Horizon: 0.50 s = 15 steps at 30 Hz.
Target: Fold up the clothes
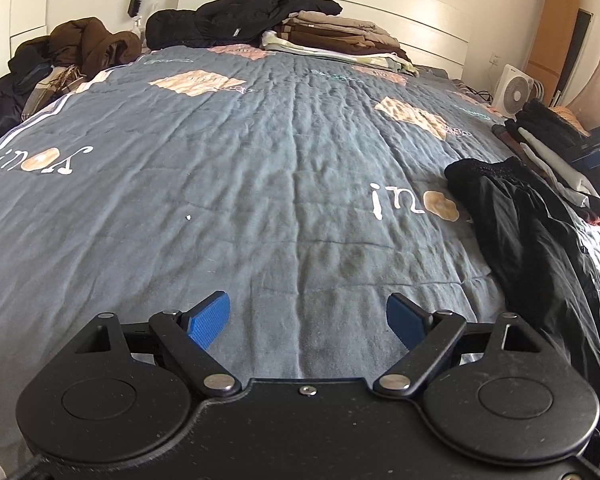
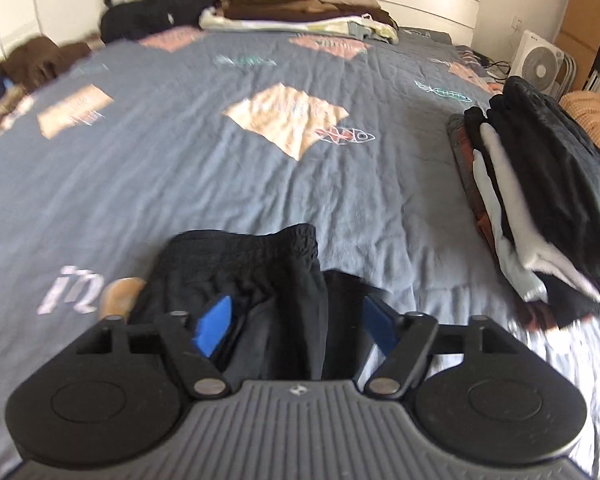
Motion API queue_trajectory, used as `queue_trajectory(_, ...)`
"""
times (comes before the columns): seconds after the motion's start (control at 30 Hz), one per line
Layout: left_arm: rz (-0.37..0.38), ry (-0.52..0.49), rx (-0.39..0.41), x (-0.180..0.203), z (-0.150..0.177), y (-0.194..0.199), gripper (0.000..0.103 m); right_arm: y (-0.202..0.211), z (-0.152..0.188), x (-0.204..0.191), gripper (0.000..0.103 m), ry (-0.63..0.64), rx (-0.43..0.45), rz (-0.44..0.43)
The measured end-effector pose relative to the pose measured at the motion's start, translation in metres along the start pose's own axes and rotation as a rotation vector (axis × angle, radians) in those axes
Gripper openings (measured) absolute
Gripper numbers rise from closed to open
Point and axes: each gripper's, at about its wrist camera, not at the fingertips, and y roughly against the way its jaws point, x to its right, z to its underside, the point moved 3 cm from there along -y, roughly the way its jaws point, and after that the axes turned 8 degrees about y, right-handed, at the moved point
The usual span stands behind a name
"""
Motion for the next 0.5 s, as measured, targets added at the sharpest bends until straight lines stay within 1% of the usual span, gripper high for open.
queue_trajectory(0.1, 0.010, -0.012, 0.000, 0.007, 0.002, 0.001, 0.085, 0.052, 0.031, -0.015, 0.079, 0.033, 0.037, -0.089)
queue_trajectory(0.13, 0.022, -0.016, 0.003, 0.010, 0.002, 0.002, 0.085, 0.066, 0.045, -0.023, 0.082, 0.054, 0.044, -0.106)
queue_trajectory(0.23, 0.089, -0.022, 0.012, 0.026, 0.003, 0.009, 0.085, 0.090, 0.100, -0.045, 0.085, 0.131, 0.028, -0.119)
queue_trajectory(0.33, 0.173, -0.007, -0.003, 0.048, 0.008, 0.013, 0.085, 0.093, 0.159, -0.065, 0.085, 0.218, -0.035, -0.108)
queue_trajectory(0.43, 0.247, -0.051, -0.029, 0.078, 0.021, 0.021, 0.085, 0.087, 0.211, -0.070, 0.085, 0.274, -0.097, -0.109)
queue_trajectory(0.5, 0.299, -0.072, -0.045, 0.098, 0.036, 0.028, 0.085, 0.085, 0.237, -0.066, 0.085, 0.280, -0.125, -0.131)
